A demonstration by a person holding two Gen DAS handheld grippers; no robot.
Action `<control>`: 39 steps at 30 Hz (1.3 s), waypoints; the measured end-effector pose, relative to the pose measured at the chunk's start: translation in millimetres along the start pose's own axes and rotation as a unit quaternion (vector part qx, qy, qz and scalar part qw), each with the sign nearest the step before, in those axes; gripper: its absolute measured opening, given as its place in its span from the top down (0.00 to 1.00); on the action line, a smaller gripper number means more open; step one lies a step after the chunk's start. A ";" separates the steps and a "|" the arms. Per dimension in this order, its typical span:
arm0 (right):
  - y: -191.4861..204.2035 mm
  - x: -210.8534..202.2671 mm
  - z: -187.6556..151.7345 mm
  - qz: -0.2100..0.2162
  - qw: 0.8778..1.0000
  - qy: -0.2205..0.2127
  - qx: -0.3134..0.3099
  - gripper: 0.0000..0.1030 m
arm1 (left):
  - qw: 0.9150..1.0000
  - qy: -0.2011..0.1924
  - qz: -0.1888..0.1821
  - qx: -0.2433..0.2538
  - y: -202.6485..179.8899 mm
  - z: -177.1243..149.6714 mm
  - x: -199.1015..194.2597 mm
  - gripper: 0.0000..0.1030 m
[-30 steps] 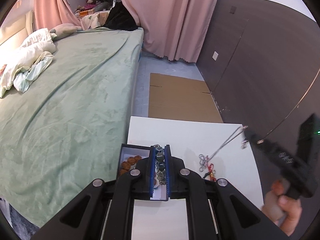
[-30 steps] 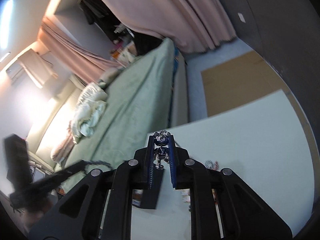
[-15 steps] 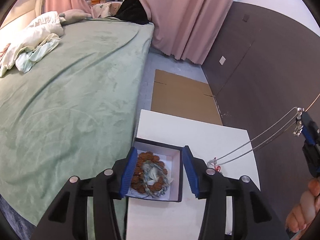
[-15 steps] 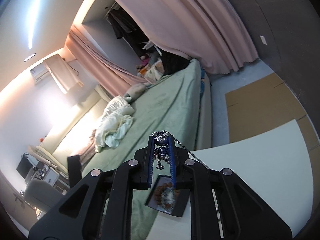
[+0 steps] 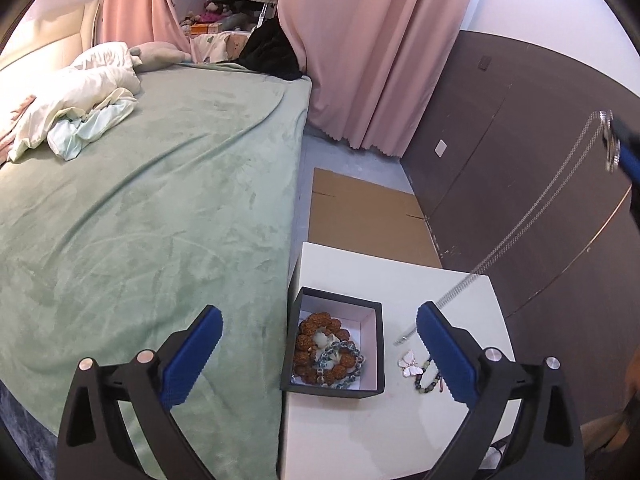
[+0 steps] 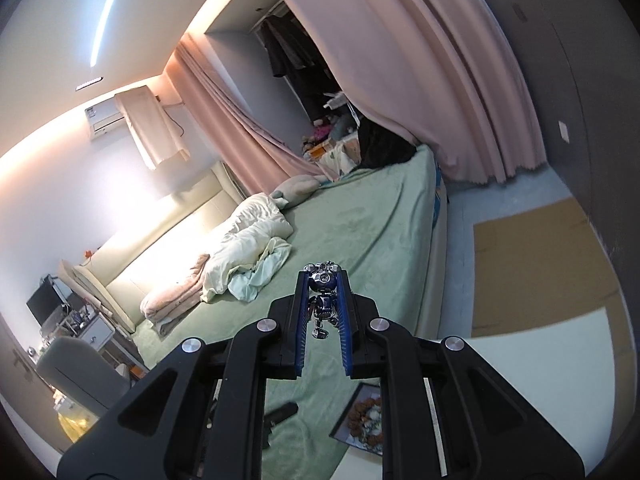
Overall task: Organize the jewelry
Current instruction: 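Carry the silver chain necklace into the black box and open the right gripper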
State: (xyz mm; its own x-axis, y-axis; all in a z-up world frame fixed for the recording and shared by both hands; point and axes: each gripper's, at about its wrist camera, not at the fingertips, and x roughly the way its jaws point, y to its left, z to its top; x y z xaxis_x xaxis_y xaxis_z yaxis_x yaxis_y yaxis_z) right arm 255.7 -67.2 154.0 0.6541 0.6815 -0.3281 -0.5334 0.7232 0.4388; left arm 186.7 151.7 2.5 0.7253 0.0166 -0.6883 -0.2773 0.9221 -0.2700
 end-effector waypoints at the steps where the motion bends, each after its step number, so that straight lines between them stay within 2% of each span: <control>1: 7.6 -0.2 3.9 0.002 1.000 -0.002 -0.005 0.86 | 1.000 -0.002 -0.001 0.000 1.0 -0.3 -2.6 0.08; 7: 38.1 8.2 14.8 0.007 1.000 -0.001 -0.024 0.86 | 1.000 -0.020 -0.009 -0.008 11.1 -0.8 -17.8 0.08; 12: 50.0 24.7 8.9 0.002 0.999 0.012 -0.035 0.86 | 0.999 -0.026 -0.012 -0.015 20.1 -3.4 -27.0 0.08; 27: 15.8 76.9 -40.1 -0.015 0.997 0.077 -0.020 0.86 | 0.999 -0.023 0.005 -0.030 44.5 -12.5 -27.2 0.08; 37: -38.8 122.9 -98.2 -0.011 0.990 0.139 0.007 0.86 | 0.999 -0.011 0.035 -0.011 46.9 -18.5 -14.2 0.08; 39: -51.0 133.5 -100.6 -0.017 0.988 0.155 0.023 0.86 | 0.999 -0.008 0.037 -0.011 45.9 -19.1 -9.9 0.08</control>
State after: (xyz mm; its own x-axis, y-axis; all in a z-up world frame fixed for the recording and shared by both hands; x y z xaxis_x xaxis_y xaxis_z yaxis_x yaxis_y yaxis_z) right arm 316.2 -1.8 3.6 0.4730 0.6630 -0.5802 -0.4846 0.7458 0.4572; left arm 154.8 186.4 -15.9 0.7114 0.0913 -0.6968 -0.3452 0.9090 -0.2334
